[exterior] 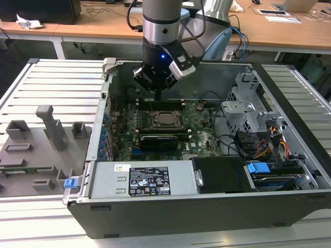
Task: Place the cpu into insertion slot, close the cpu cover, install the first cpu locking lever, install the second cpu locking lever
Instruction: 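Install the first cpu locking lever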
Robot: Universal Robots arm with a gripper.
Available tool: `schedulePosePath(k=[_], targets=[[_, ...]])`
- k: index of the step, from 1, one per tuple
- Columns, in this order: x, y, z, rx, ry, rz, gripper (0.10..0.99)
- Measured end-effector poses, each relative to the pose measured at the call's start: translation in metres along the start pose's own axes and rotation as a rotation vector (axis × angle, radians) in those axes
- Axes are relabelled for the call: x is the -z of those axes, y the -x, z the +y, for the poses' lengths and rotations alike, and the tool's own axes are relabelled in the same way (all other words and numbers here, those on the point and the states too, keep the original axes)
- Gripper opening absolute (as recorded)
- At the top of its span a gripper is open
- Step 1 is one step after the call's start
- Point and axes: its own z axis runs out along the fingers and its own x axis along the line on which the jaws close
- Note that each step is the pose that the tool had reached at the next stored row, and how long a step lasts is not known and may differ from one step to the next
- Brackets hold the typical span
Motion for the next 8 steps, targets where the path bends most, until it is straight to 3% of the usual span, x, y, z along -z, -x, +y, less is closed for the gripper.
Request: schedulePosePath(k=[8], targets=[[-0.0023,-0.0069,0.0008,-0.024,0.001,-0.0027,0.106]])
